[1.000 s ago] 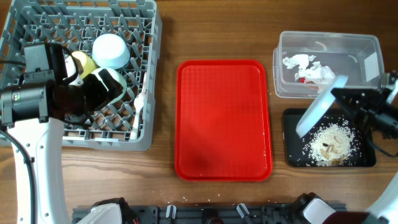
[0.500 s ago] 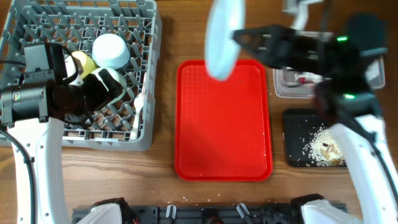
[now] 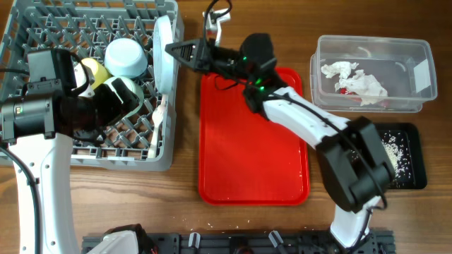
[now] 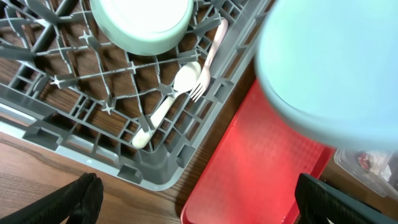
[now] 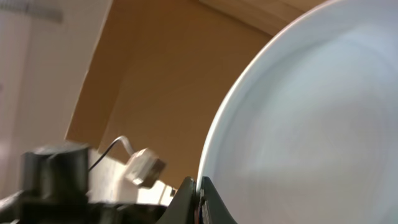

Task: Sort waste into correct bins and load items into the dishwasher rack

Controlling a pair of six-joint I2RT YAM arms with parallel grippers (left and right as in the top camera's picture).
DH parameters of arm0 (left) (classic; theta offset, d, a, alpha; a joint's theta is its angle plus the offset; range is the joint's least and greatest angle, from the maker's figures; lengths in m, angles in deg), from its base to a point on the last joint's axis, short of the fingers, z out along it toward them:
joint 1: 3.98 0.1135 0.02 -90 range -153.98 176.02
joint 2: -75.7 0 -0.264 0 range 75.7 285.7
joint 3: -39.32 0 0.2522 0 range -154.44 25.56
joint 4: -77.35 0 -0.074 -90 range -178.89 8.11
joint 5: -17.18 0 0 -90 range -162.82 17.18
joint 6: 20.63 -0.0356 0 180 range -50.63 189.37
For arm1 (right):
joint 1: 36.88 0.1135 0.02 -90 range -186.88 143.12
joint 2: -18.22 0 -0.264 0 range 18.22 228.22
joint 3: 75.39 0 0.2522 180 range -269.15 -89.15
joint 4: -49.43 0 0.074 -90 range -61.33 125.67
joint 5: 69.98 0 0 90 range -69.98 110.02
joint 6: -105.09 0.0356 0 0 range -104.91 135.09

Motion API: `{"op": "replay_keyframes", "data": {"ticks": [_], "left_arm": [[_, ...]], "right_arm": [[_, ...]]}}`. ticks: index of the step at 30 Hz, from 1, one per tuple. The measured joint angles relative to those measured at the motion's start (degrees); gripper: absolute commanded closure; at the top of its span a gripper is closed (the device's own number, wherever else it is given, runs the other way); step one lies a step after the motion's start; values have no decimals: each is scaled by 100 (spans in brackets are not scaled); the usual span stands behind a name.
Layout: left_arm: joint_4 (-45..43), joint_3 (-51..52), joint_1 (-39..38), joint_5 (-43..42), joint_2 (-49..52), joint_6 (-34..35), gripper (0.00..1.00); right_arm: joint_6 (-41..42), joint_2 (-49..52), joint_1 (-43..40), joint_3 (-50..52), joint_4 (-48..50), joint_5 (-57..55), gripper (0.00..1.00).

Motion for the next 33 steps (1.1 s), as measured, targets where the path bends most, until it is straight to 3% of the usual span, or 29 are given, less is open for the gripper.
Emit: {"op": "replay_keyframes", "data": {"ticks": [3,5,8,9,17,20,22,28,31,33], "left_arm": [[2,0,0,0,0,0,0],[2,0,0,2,0,0,0],[-2,0,0,2,0,0,0],[4,0,0,0,0,0,0],[2,0,0,0,0,0,0],[2,0,0,0,0,0,0],[-4,-2,0,0,0,0,0],[-4,2,0,2,0,0,0],[2,2,0,2,0,0,0],[2,2,0,2,0,0,0]], "right_arm": [[94,153,107,0,-232,-313,96],[96,162,177,0,-422,-531,84],[-70,160,267,0,-866,-896,32],[-166,164,299,0,-992,-1001,26],[-675,140,133,-4,-1130,-975,23],[-870,-131,-136,-26,-1709,-833,23],[-1071,-544,-343,-44,-2511,-807,23],[-2551,-2817,-1189,-236,-6682,-1110,22],[-3368,-3659,-1255,-245,-8671,-1191,23],[-3654,-4015,-1244,-243,-9466,-1250,23]]}}
